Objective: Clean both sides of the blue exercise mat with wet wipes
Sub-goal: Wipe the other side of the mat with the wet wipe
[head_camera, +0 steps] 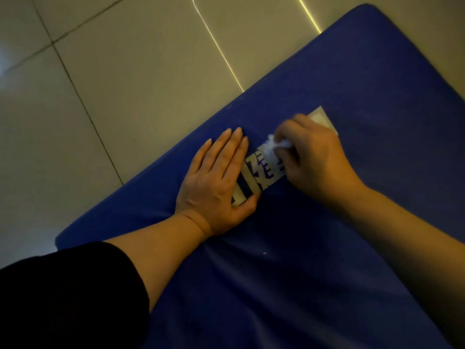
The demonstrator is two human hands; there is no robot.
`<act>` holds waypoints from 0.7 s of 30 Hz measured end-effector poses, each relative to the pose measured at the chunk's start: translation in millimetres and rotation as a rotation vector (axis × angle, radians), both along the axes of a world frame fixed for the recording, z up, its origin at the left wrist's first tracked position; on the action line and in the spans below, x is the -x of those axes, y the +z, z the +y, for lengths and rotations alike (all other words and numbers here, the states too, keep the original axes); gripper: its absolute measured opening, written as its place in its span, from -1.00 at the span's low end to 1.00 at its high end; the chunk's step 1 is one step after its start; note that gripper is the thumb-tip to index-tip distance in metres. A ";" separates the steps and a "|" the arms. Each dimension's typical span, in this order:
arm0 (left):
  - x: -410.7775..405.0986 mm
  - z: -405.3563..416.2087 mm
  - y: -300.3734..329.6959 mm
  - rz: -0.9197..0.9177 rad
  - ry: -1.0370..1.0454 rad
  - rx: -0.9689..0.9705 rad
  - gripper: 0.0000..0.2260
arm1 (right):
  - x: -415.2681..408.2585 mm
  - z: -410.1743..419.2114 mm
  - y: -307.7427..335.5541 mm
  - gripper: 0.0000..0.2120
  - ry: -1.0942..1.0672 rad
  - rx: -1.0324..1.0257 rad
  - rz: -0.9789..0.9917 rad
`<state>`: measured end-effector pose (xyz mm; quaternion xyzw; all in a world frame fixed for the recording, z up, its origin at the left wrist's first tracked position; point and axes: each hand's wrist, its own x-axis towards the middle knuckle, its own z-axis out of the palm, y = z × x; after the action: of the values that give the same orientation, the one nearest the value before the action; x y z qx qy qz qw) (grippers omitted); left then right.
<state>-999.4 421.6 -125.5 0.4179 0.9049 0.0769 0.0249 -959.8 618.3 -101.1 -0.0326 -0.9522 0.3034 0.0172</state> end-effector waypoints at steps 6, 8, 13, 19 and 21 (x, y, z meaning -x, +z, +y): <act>-0.3 -0.6 -0.5 -0.021 -0.011 -0.030 -0.28 | 13.8 -13.7 -2.3 -0.92 -0.002 -0.081 0.025; 0.5 -1.3 -0.6 -0.043 -0.012 -0.043 -0.28 | 32.4 -18.6 -3.4 -0.91 -0.045 -0.088 0.048; -0.4 -3.9 -1.2 -0.071 -0.021 -0.067 -0.28 | -9.3 -33.2 -2.5 -0.97 -0.073 -0.095 0.012; -3.2 -3.6 5.6 -0.102 -0.047 0.052 -0.28 | -9.8 -45.9 -2.3 -0.95 -0.123 -0.154 0.053; 2.6 -3.7 10.5 -0.200 -0.064 0.048 -0.27 | 12.6 -45.1 -3.7 -0.94 -0.215 -0.135 0.046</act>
<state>-1002.1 417.8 -115.0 0.4360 0.8856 0.0959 0.1277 -972.4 573.3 -104.7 -0.1260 -0.9608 0.2359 0.0738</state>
